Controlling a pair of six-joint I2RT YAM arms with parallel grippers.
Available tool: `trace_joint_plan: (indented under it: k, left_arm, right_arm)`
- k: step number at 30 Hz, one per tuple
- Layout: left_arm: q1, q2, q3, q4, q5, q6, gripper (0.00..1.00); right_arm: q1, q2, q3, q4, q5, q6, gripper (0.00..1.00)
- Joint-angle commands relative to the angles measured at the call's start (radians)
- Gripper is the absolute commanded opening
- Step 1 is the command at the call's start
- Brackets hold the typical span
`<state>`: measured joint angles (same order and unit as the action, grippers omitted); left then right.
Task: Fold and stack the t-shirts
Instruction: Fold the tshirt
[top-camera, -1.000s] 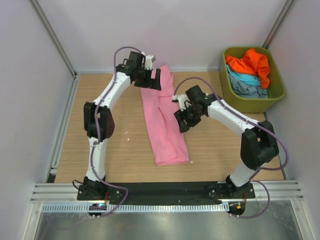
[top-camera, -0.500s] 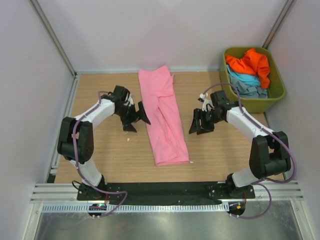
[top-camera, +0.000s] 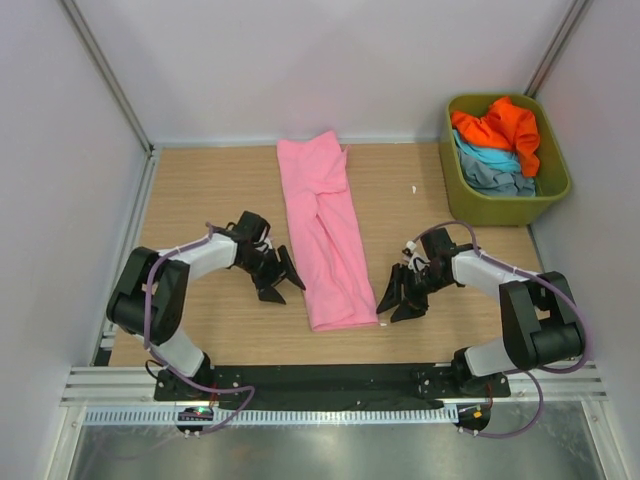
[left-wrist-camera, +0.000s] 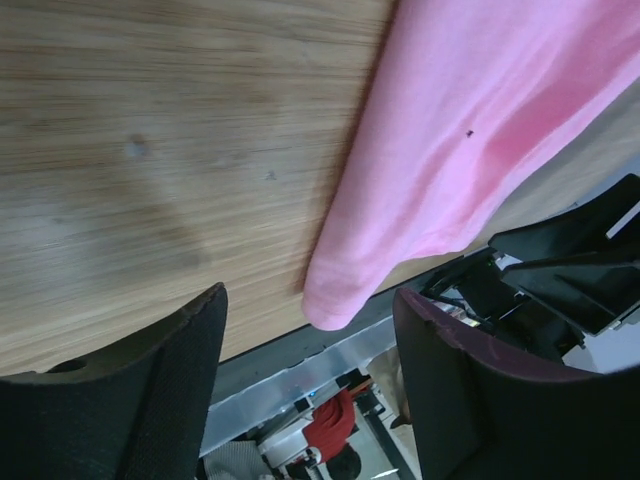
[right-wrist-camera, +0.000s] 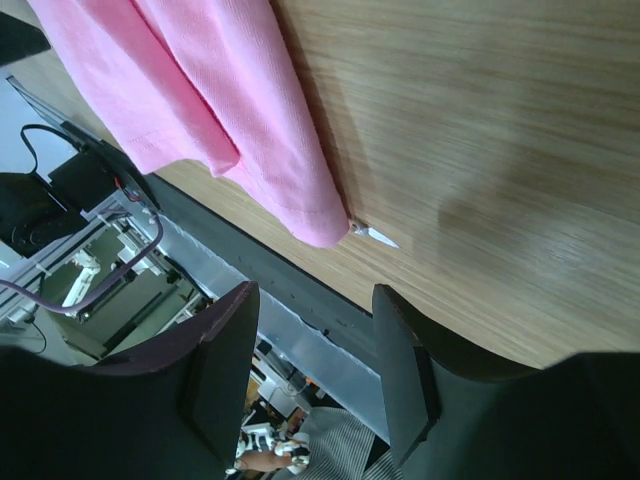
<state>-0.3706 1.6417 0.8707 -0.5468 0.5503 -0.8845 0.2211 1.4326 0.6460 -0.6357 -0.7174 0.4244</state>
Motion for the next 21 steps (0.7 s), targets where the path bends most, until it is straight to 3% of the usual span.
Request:
trace_joint_plan:
  k: [1, 11, 21]
  left_arm:
    - [-0.042, 0.0, -0.006, 0.123, 0.036, -0.067, 0.66]
    - [-0.143, 0.073, 0.045, 0.102, -0.006, -0.096, 0.69]
    - [-0.209, 0.133, 0.05, 0.114, 0.01, -0.12, 0.62]
  right_arm:
    - [0.001, -0.011, 0.001, 0.083, -0.005, 0.056, 0.55]
    - [0.001, 0.075, 0.026, 0.122, 0.029, 0.07, 0.55]
    - [0.024, 0.138, 0.034, 0.125, 0.045, 0.07, 0.54]
